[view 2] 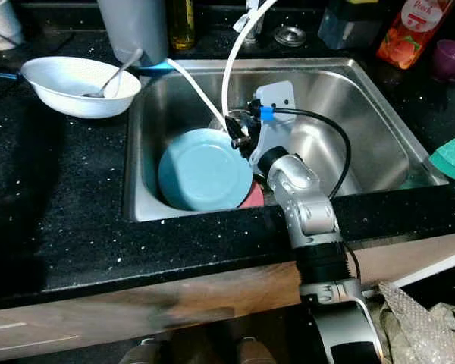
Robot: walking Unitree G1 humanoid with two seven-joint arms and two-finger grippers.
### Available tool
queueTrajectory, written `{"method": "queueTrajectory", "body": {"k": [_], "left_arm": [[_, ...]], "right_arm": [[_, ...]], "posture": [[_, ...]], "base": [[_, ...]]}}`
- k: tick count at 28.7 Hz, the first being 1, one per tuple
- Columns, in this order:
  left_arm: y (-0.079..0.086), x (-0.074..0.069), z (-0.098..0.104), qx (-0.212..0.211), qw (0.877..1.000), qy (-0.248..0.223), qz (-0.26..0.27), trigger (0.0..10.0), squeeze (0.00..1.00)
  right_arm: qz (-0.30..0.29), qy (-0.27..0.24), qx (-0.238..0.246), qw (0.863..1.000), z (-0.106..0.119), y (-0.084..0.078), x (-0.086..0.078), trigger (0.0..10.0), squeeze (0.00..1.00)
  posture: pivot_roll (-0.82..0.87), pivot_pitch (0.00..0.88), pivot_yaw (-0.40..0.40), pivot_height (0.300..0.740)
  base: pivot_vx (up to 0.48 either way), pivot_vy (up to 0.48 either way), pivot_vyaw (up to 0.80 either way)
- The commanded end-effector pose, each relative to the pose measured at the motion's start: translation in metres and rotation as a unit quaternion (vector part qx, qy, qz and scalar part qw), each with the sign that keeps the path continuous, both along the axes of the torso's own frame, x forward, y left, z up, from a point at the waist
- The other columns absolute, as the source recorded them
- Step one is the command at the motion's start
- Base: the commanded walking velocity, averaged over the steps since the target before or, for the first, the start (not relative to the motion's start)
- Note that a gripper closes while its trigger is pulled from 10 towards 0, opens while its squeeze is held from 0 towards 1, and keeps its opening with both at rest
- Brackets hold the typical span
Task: Kitchen organization
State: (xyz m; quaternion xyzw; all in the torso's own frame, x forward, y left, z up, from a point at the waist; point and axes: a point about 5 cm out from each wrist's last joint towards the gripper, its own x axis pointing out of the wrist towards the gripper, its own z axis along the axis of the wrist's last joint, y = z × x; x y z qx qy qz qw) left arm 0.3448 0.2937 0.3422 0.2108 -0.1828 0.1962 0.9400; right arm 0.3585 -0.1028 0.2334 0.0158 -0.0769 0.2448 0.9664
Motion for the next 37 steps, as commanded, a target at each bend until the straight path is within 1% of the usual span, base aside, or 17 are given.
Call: {"method": "queueTrajectory", "body": {"k": [1,8,11,13,15,17,18,19,20,21,22,25,26,28,30,34,37], "left_arm": [[0.002,-0.003,0.0,0.01,1.0,0.004,0.014,0.0,0.0],[0.023,-0.014,-0.007,-0.002,0.997,0.015,0.08,0.0,0.0],[0.025,-0.018,-0.002,-0.009,0.996,-0.005,0.084,0.0,0.0],[0.022,-0.018,0.003,-0.015,0.997,-0.022,0.068,0.0,0.0],[0.01,-0.018,0.012,-0.027,0.998,-0.058,0.019,0.0,0.0],[-0.012,-0.016,0.021,-0.044,0.993,-0.09,-0.067,0.0,0.0],[-0.012,-0.016,0.021,-0.044,0.993,-0.09,-0.067,0.0,0.0],[-0.028,-0.015,0.027,-0.056,0.984,-0.113,-0.129,0.0,0.0],[-0.028,-0.015,0.027,-0.056,0.984,-0.113,-0.129,0.0,0.0],[-0.047,-0.018,0.035,-0.07,0.967,-0.142,-0.199,0.0,0.0],[-0.047,-0.018,0.035,-0.07,0.967,-0.142,-0.199,0.0,0.0],[-0.075,-0.023,0.046,-0.073,0.938,-0.171,-0.293,0.0,0.0],[-0.075,-0.023,0.046,-0.073,0.938,-0.171,-0.293,0.0,0.0],[-0.091,-0.023,0.046,-0.072,0.925,-0.167,-0.335,0.0,0.0],[-0.096,-0.023,0.044,-0.071,0.92,-0.162,-0.35,0.0,0.0],[-0.127,-0.02,0.027,-0.042,0.903,-0.104,-0.415,0.0,0.0],[-0.139,-0.019,0.019,-0.024,0.895,-0.079,-0.437,0.0,0.0]], "right_arm": [[-0.005,-0.002,0.004,1.0,0.0,-0.002,0.0,10.0,0.0],[-0.002,-0.003,0.003,1.0,-0.001,-0.001,0.001,10.0,0.0],[-0.001,-0.003,0.003,1.0,-0.001,-0.001,0.001,10.0,0.0],[0.0,-0.004,0.003,1.0,-0.001,0.0,0.001,10.0,0.0],[0.002,-0.005,0.003,1.0,0.0,0.001,0.001,10.0,0.0],[0.003,-0.008,0.004,1.0,0.001,0.002,0.001,10.0,0.0],[0.003,-0.008,0.004,1.0,0.001,0.002,0.001,10.0,0.0],[0.003,-0.01,0.006,1.0,0.002,0.002,0.001,10.0,0.0],[0.003,-0.01,0.006,1.0,0.002,0.002,0.001,10.0,0.0],[0.003,-0.013,0.008,1.0,0.003,0.003,0.001,10.0,0.0],[0.003,-0.013,0.008,1.0,0.003,0.003,0.001,10.0,0.0],[0.0,-0.022,0.015,1.0,0.006,0.001,0.0,10.0,0.0],[0.0,-0.022,0.015,1.0,0.006,0.001,0.0,10.0,0.0],[-0.003,-0.026,0.019,0.999,0.008,-0.001,-0.001,10.0,0.0],[-0.004,-0.027,0.021,0.999,0.008,-0.001,-0.001,10.0,0.0],[-0.024,-0.032,0.025,0.999,0.01,-0.007,0.0,10.0,0.0],[-0.05,-0.035,0.027,0.998,0.011,-0.014,0.002,10.0,0.0]], "posture": [[0.02,0.123,-0.06,0.74],[0.02,0.122,-0.068,0.74],[0.02,0.119,-0.072,0.74],[0.02,0.119,-0.072,0.74],[0.02,0.117,-0.073,0.74],[0.03,0.11,-0.071,0.74],[0.03,0.11,-0.071,0.74],[0.03,0.11,-0.071,0.74],[0.03,0.11,-0.071,0.74],[0.03,0.11,-0.071,0.74],[0.03,0.11,-0.071,0.74],[0.02,0.101,-0.062,0.74],[0.02,0.101,-0.062,0.74],[0.02,0.096,-0.059,0.74],[0.02,0.096,-0.059,0.74],[0.02,0.09,-0.052,0.74],[0.02,0.093,-0.048,0.74]], "base": [[0.0,0.0,0.0],[0.0,0.0,0.0],[0.0,0.0,0.0],[0.0,0.0,0.0],[0.0,0.0,0.0],[0.0,0.0,0.0],[0.0,0.0,0.0],[0.0,0.0,0.0],[0.0,0.0,0.0],[0.0,0.0,0.0],[0.0,0.0,0.0],[0.0,0.0,0.0],[0.0,0.0,0.0],[0.0,0.0,0.0],[0.0,0.0,0.0],[0.0,0.0,0.0],[0.0,0.0,0.0]]}}
